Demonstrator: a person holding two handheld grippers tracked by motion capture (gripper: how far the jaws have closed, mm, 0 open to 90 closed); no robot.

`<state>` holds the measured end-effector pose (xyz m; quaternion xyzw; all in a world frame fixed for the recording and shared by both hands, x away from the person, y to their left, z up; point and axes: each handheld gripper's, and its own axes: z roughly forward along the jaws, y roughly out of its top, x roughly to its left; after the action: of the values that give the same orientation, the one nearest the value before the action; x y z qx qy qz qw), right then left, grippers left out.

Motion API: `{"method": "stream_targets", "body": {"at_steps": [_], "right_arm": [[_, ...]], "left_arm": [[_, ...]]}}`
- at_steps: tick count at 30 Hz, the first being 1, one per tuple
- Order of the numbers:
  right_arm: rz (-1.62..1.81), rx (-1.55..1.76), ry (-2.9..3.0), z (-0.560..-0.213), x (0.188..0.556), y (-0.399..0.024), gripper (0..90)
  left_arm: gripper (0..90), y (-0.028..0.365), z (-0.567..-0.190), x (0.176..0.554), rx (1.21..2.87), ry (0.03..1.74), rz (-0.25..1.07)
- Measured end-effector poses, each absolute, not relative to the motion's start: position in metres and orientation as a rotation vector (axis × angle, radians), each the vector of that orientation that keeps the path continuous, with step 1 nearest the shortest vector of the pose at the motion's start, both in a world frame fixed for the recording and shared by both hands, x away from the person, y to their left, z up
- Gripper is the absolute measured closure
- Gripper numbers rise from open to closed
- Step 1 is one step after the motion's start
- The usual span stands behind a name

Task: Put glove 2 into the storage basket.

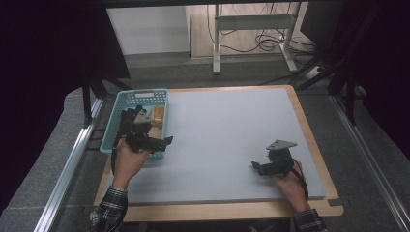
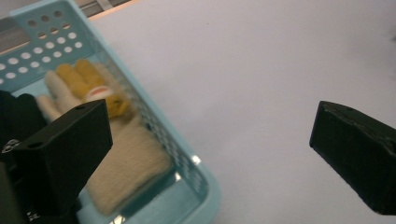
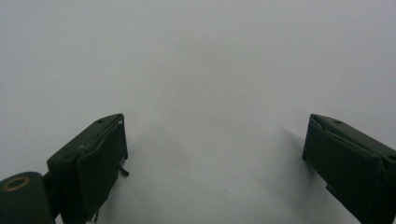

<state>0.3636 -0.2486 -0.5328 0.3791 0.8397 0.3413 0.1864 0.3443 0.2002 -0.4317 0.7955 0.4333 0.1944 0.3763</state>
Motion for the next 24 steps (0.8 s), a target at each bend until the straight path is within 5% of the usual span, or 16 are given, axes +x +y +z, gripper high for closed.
{"method": "stream_targets", "body": {"at_steps": [24], "right_arm": [[0.961,1.067,2.364,-0.533,0.364,-0.249,6.3]], "left_arm": [[0.0,0.139,-0.443,0.314,2.052,0.914,0.424]]}}
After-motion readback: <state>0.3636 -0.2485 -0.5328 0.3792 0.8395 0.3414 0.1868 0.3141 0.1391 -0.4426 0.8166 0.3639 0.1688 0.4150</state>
